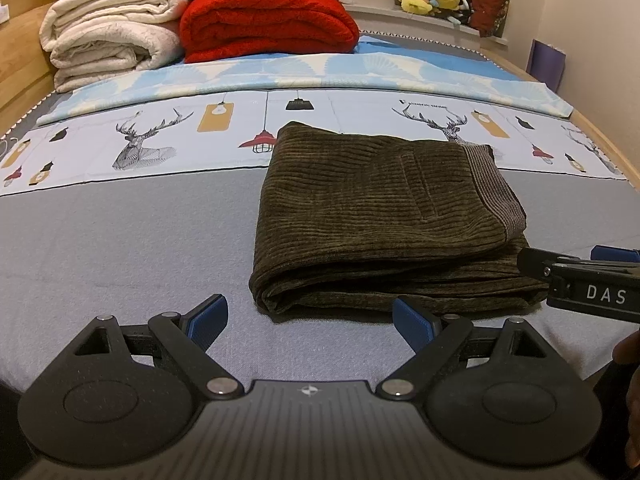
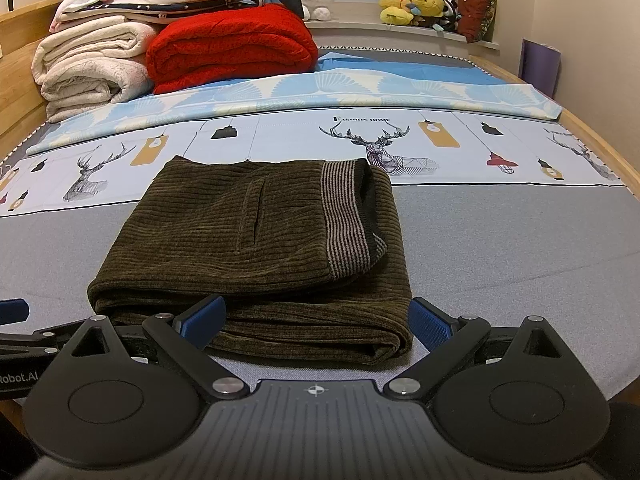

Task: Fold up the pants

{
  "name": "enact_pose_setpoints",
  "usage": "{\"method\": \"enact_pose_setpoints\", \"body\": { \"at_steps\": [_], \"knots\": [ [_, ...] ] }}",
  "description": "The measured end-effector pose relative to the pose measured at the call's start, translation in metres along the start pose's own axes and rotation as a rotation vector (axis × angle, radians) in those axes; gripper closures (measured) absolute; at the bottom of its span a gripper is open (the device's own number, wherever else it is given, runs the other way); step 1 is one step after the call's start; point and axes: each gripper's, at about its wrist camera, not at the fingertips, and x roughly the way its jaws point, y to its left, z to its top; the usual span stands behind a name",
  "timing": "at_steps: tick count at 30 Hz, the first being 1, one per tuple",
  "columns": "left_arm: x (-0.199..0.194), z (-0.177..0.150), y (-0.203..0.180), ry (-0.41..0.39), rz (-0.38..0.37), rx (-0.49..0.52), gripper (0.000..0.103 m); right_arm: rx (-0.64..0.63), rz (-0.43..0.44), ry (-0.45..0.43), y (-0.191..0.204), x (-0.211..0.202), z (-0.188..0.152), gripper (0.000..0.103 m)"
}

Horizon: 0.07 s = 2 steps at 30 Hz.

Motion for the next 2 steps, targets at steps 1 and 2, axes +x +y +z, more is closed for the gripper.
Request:
{"method": "enact_pose_setpoints", "body": {
  "at_steps": [1,2],
  "knots": [
    [-0.0003,-0.0004,0.0,0.001,0.001,0.0,0.01,0.0,0.0,0.0,0.0001,-0.0001,0.0,0.005],
    [0.0002,-0.0005,-0.0007,0.003,0.002,-0.001,0.01,0.0,0.0,0.0,0.0001,-0.0001,0.0,0.005]
  ]
}}
